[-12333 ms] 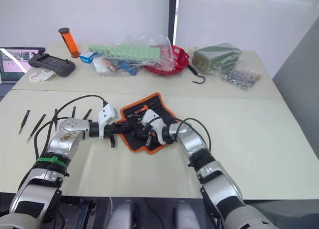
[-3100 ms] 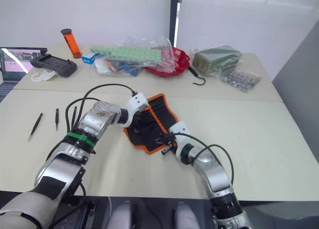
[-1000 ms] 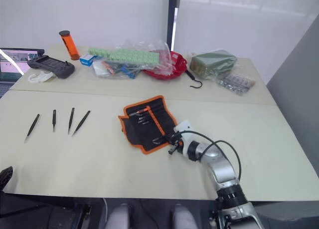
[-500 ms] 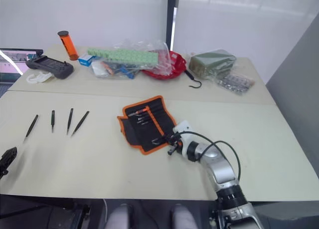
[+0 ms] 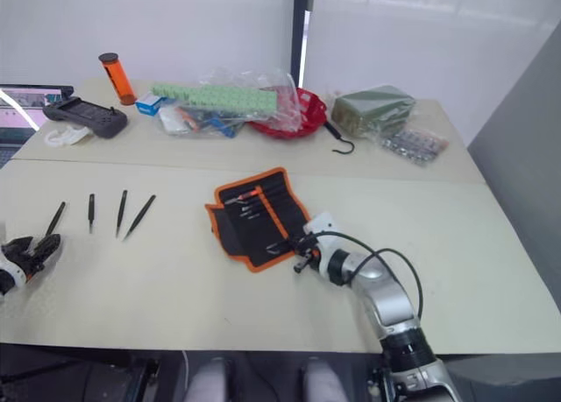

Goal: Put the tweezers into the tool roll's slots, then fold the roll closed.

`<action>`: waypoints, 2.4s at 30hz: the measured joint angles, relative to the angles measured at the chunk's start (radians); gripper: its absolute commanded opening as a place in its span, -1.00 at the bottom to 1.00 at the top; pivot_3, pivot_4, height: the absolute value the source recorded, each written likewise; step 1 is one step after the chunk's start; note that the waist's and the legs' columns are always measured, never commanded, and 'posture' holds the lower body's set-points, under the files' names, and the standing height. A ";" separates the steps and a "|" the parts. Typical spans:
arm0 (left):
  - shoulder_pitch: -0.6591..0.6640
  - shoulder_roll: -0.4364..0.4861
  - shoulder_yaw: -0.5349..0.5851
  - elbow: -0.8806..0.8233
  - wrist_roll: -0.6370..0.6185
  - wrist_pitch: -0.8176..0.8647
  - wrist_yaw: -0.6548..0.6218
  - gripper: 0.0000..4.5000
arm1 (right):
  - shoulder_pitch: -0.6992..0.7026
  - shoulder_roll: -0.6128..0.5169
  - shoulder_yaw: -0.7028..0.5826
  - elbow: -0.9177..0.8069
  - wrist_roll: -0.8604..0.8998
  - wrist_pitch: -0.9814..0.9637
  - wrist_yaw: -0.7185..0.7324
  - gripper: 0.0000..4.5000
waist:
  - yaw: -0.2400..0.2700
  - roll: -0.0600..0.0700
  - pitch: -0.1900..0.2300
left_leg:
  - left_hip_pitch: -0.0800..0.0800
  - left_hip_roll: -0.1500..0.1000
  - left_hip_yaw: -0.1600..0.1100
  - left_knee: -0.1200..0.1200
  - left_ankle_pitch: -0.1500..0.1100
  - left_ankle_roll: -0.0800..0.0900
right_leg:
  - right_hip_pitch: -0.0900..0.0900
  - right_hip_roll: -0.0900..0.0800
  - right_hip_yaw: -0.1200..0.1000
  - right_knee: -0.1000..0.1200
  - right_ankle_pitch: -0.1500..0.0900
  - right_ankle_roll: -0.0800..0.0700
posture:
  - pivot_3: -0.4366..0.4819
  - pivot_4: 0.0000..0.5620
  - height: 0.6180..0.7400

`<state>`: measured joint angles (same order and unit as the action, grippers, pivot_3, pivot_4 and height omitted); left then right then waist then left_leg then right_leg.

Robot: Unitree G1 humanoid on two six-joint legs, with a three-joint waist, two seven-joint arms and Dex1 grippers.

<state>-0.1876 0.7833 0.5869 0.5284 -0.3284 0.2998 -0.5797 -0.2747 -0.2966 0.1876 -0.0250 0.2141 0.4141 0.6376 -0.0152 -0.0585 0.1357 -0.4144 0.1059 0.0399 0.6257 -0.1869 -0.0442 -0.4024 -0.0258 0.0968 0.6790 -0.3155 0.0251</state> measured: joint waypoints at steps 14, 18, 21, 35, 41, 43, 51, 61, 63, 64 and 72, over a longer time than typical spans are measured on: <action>-0.075 0.011 -0.052 0.116 0.018 -0.082 0.001 -0.99 | 0.003 -0.004 -0.001 -0.007 0.000 0.005 -0.008 -1.00 | 0.003 0.000 0.000 | 0.000 0.000 0.000 0.000 0.000 0.000 | 0.000 0.000 0.000 0.000 0.000 0.000 | -0.05 -0.47 0.95; -0.090 0.011 -0.055 0.131 0.016 -0.086 0.002 -0.99 | 0.002 -0.004 -0.001 -0.007 0.000 0.005 -0.007 -1.00 | 0.002 0.000 0.000 | 0.000 0.000 0.000 0.000 0.000 0.000 | 0.000 0.000 0.000 0.000 0.000 0.000 | -0.05 -0.47 0.95; -0.089 0.011 -0.053 0.117 0.008 -0.085 -0.002 -0.99 | 0.002 -0.004 -0.001 -0.007 0.000 0.005 -0.006 -1.00 | 0.002 0.000 0.000 | 0.000 0.000 0.000 0.000 0.000 0.000 | 0.000 0.000 0.000 0.000 0.000 0.000 | -0.05 -0.47 0.95; 0.160 0.031 -0.201 -0.478 -0.035 -0.015 -0.185 -0.99 | -0.002 -0.004 0.002 -0.005 0.000 0.005 -0.005 -1.00 | 0.000 0.002 0.001 | 0.000 0.000 0.000 0.000 0.001 -0.001 | 0.000 0.000 0.001 0.000 0.000 0.000 | -0.05 -0.47 0.95; 0.246 0.078 -0.318 -0.630 0.078 -0.034 -0.214 -0.99 | -0.002 -0.003 0.002 -0.005 0.000 0.005 -0.008 -1.00 | 0.000 0.003 0.002 | 0.000 0.000 0.000 0.000 0.001 -0.001 | 0.000 0.000 0.001 0.000 0.000 0.000 | -0.05 -0.47 0.95; 0.251 0.097 -0.355 -0.640 0.151 -0.060 -0.200 -0.99 | -0.002 -0.003 0.002 -0.006 0.000 0.005 -0.008 -1.00 | 0.000 0.004 0.002 | 0.000 0.000 0.001 0.000 0.001 -0.001 | 0.000 0.000 0.002 0.000 0.000 0.000 | -0.05 -0.47 0.95; 0.275 0.108 -0.418 -0.675 0.287 -0.144 -0.169 -0.45 | -0.001 0.002 0.001 -0.006 0.000 0.005 -0.009 -1.00 | 0.001 0.005 0.003 | 0.000 0.000 0.001 0.000 0.001 -0.001 | -0.001 0.000 0.002 0.000 0.000 0.000 | -0.05 -0.47 0.95; 0.278 0.037 -0.234 -0.713 0.003 0.012 -0.249 0.41 | -0.004 0.004 0.003 -0.006 0.000 0.005 -0.007 -1.00 | -0.001 0.005 0.003 | 0.000 0.001 0.001 0.000 0.001 -0.001 | -0.001 0.000 0.002 0.000 0.000 0.000 | -0.05 -0.47 0.95; 0.276 0.022 -0.191 -0.707 -0.070 0.064 -0.263 0.41 | -0.004 0.004 0.003 -0.006 0.000 0.005 -0.007 -1.00 | -0.001 0.005 0.003 | 0.000 0.001 0.001 0.000 0.001 -0.001 | -0.001 0.000 0.002 0.000 0.000 0.000 | -0.05 -0.47 0.95; 0.274 0.019 -0.177 -0.703 -0.093 0.086 -0.267 0.41 | -0.004 0.004 0.003 -0.006 0.000 0.005 -0.007 -1.00 | -0.002 0.005 0.003 | 0.000 0.001 0.001 0.000 0.001 -0.001 | 0.000 0.000 0.002 0.000 0.000 0.000 | -0.05 -0.47 0.95; 0.270 0.020 -0.185 -0.623 -0.147 0.154 -0.336 0.41 | -0.003 0.007 0.003 -0.006 0.000 0.005 -0.008 -1.00 | -0.003 0.005 0.003 | 0.000 0.001 0.001 0.000 0.001 -0.001 | -0.001 0.001 0.002 0.000 -0.001 0.000 | -0.05 -0.47 0.95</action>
<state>0.0822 0.8033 0.4014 -0.0943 -0.4750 0.4536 -0.9159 -0.2782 -0.2897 0.1907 -0.0306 0.2141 0.4189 0.6296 -0.0178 -0.0532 0.1390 -0.4145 0.1065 0.0409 0.6256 -0.1863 -0.0450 -0.4030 -0.0253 0.0984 0.6787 -0.3160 0.0256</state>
